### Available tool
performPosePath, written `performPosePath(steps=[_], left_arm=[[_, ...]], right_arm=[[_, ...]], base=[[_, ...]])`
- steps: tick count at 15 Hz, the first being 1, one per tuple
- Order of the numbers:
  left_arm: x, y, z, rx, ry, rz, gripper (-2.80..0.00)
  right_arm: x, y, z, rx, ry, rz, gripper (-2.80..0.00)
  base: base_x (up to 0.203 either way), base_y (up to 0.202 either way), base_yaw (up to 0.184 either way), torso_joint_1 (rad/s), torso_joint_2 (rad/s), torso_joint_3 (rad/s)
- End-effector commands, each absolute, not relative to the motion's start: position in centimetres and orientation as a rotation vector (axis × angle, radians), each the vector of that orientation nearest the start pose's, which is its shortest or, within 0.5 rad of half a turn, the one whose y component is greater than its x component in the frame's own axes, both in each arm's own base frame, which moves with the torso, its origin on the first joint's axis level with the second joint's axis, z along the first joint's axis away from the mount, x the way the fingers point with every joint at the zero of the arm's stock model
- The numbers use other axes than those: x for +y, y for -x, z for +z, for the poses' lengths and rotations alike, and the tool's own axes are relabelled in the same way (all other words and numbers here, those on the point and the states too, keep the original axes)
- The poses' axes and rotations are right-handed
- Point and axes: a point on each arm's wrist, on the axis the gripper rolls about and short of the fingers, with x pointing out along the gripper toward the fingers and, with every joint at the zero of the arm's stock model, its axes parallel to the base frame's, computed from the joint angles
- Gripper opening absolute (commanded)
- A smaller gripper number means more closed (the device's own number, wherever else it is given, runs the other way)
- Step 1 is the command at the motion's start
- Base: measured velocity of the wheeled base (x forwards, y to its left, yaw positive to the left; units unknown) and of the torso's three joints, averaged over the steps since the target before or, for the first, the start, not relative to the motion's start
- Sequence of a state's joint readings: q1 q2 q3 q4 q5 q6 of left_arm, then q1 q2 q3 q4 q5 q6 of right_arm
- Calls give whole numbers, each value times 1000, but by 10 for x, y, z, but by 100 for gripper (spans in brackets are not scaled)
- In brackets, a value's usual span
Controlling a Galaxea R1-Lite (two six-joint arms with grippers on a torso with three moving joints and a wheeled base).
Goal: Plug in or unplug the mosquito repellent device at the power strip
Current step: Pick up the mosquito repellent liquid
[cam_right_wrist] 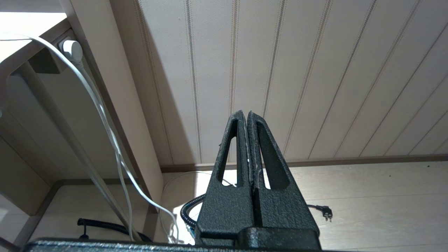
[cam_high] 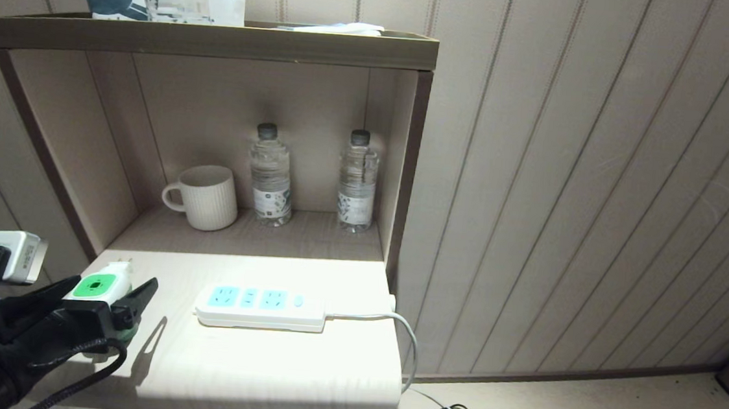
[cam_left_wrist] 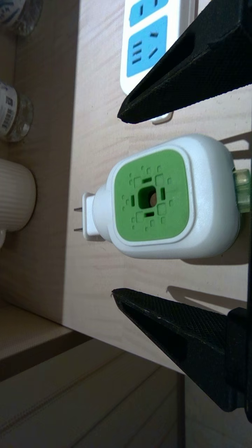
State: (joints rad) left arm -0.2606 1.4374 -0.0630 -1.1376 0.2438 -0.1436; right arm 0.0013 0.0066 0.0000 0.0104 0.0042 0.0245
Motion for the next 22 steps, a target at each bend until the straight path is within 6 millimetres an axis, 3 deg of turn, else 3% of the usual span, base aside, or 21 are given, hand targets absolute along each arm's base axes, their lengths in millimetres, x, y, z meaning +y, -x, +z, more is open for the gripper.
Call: performPosePath(steps=[1,13,22], left_arm=[[-39,-169,112,252,75,18,0],[-44,-191,108,233,76,52,0],[-43,-189,109,217,83,50,0]], right_arm=[[0,22,75,17,-25,6,-280],[0,22,75,18,-25,6,-280],[0,22,75,17,-25,6,-280]], base=[[0,0,0,0,0,0],[0,0,0,0,0,0],[0,0,0,0,0,0]])
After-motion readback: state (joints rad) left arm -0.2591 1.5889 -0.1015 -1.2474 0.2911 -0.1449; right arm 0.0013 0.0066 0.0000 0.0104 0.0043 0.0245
